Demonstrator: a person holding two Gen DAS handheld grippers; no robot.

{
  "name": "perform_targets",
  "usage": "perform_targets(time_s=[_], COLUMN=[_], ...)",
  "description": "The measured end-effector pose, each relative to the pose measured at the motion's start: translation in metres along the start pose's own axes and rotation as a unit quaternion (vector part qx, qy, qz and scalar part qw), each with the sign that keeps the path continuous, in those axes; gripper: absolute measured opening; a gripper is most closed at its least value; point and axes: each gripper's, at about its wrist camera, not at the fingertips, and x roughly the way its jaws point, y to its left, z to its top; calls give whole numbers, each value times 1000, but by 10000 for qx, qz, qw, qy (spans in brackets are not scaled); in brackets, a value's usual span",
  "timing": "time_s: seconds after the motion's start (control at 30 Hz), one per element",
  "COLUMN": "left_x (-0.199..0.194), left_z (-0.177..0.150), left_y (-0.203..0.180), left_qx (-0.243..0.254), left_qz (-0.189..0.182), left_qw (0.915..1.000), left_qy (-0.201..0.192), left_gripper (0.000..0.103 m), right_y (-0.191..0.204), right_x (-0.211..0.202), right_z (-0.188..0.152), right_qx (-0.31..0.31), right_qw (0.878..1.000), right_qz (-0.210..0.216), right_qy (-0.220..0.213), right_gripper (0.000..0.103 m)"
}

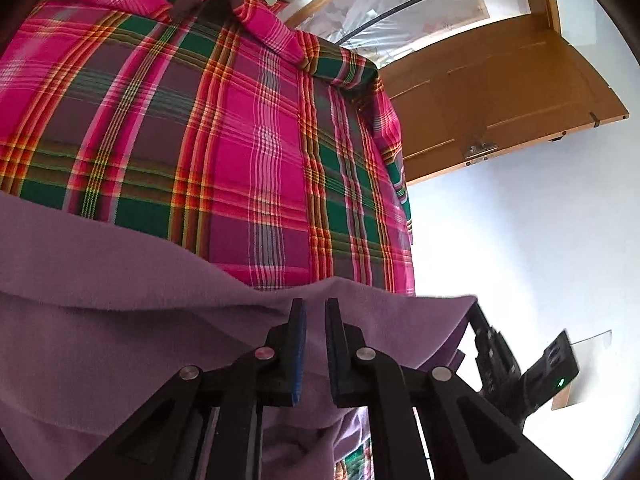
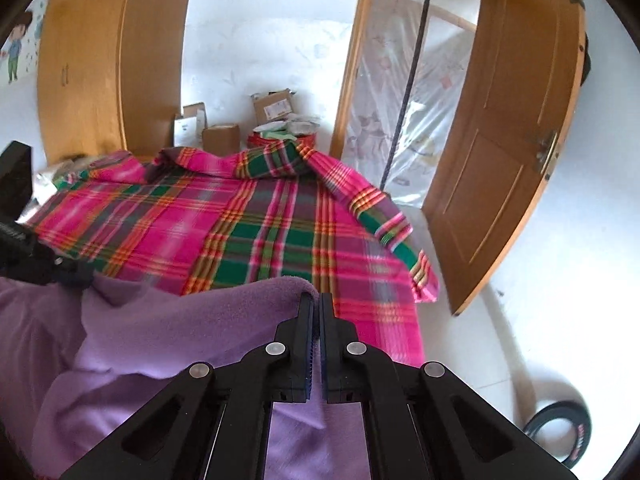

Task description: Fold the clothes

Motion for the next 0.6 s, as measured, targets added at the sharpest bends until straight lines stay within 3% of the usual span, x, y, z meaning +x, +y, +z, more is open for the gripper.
perform_targets(time_s=[0.27,0.6], left_x=[4,-2], left_z=[6,14], left_y=[5,15], left_qx=[-19,63], left_qz=[85,525], left_qw=[9999,9981], left_qy=[-114,-326], left_gripper=[8,10], right_y=[-8,-22], right_x=[46,107], right_z=[25,46], right_qx=[45,360], right_qw=[9994,9966], right_qz=[-312,-541], right_qy=[165,508], right_gripper=[3,3])
